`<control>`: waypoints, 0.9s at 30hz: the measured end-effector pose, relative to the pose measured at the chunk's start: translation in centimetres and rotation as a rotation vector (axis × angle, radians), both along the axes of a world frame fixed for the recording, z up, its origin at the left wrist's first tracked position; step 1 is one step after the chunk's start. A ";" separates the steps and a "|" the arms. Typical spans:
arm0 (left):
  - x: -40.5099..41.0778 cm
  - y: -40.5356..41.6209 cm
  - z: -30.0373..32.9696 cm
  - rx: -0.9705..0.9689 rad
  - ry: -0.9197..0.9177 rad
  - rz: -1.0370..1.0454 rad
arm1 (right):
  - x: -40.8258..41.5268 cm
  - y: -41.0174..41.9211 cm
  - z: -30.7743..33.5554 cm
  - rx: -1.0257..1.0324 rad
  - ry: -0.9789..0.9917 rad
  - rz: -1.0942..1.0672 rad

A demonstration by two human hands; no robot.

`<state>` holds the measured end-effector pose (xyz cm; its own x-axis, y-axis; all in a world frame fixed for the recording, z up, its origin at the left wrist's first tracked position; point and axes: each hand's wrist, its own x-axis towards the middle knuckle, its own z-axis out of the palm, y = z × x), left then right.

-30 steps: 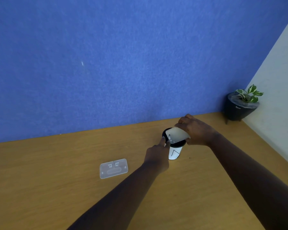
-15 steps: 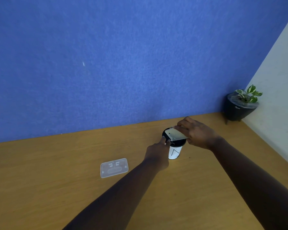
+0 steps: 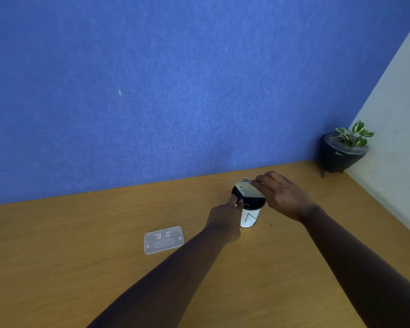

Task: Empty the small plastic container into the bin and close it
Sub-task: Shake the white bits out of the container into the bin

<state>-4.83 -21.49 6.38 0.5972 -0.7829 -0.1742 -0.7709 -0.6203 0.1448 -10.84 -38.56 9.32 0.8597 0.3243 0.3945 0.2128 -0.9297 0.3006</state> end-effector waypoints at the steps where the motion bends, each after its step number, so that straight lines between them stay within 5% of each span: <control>1: 0.0 0.0 0.0 0.000 -0.002 0.000 | -0.2 -0.1 -0.3 -0.027 -0.001 0.011; 15: 0.1 0.0 0.0 -0.003 0.010 0.002 | -1.4 -0.8 -2.1 0.026 -0.024 -0.045; 27: 0.0 -0.1 0.1 0.013 0.020 0.004 | -1.6 -1.4 -2.6 0.792 -0.072 -0.324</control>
